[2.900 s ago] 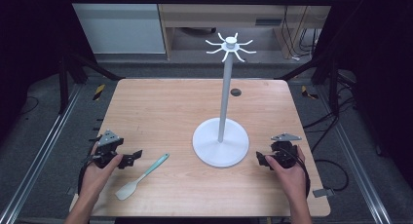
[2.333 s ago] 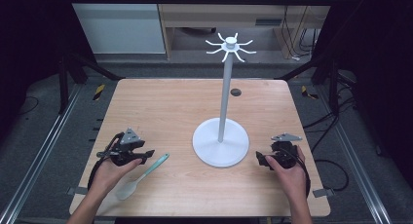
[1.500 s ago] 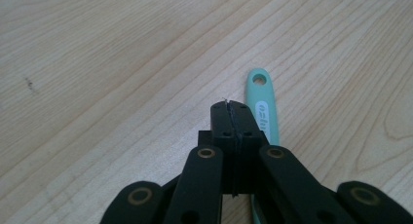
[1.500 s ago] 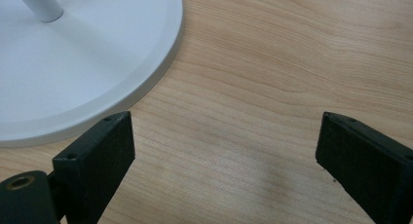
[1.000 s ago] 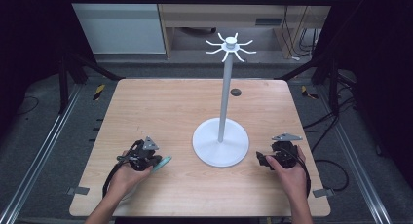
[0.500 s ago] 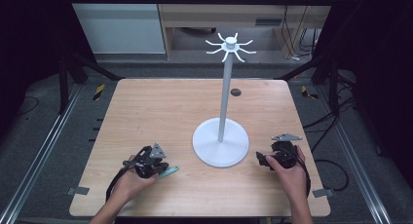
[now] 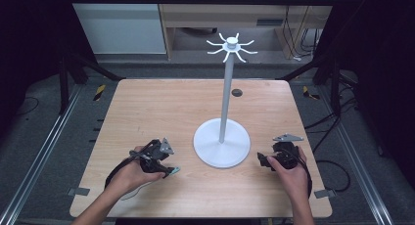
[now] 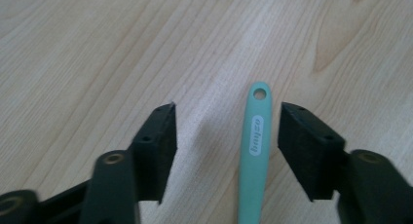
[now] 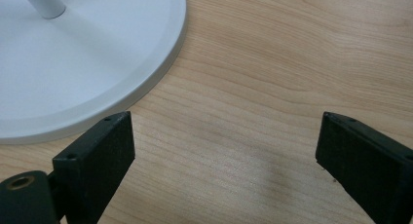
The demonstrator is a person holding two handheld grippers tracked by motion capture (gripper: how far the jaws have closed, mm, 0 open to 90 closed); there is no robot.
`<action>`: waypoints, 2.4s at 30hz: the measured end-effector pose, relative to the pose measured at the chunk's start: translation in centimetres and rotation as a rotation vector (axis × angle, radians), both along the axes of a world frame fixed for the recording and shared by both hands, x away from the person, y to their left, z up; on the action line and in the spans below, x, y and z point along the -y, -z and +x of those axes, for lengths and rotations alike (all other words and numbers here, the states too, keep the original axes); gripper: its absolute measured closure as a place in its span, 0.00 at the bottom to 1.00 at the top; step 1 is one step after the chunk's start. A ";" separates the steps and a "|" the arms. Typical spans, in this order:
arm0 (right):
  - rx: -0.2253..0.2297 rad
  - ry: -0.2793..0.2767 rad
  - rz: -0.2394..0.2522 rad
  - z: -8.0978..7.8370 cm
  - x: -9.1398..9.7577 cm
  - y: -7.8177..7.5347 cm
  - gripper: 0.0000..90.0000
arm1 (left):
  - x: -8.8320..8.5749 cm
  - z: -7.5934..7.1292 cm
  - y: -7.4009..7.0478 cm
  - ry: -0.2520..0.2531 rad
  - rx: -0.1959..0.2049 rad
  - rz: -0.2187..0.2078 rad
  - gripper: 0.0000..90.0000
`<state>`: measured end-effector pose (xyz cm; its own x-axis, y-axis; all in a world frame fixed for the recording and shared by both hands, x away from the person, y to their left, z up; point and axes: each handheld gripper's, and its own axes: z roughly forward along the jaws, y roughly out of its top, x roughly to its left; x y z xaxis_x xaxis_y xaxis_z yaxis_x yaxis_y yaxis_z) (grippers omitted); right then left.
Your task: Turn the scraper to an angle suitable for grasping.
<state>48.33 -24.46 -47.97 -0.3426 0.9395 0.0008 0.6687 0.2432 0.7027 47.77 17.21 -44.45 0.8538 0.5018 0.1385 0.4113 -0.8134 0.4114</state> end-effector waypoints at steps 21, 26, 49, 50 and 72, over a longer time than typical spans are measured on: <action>0.000 0.001 0.001 0.0 0.0 0.0 0.08 | 2.1 0.5 1.1 0.080 -0.152 0.142 0.51; 0.000 -0.001 0.003 0.0 0.0 0.0 0.08 | 2.4 0.7 1.5 0.071 -0.167 0.158 0.60; -0.001 -0.001 0.004 0.0 0.0 0.0 0.08 | 2.7 0.9 1.8 0.066 -0.181 0.180 0.77; -0.001 -0.001 0.004 0.0 0.0 0.0 0.08 | 2.7 0.9 1.8 0.066 -0.181 0.180 0.78; -0.005 -0.004 0.005 0.0 0.0 0.0 0.08 | 1.2 0.7 0.0 0.057 -0.105 0.069 0.82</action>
<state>48.35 -24.44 -47.98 -0.3461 0.9382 0.0068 0.6709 0.2424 0.7008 48.44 16.01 -44.43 0.8921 0.4449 0.0788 0.4020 -0.8612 0.3110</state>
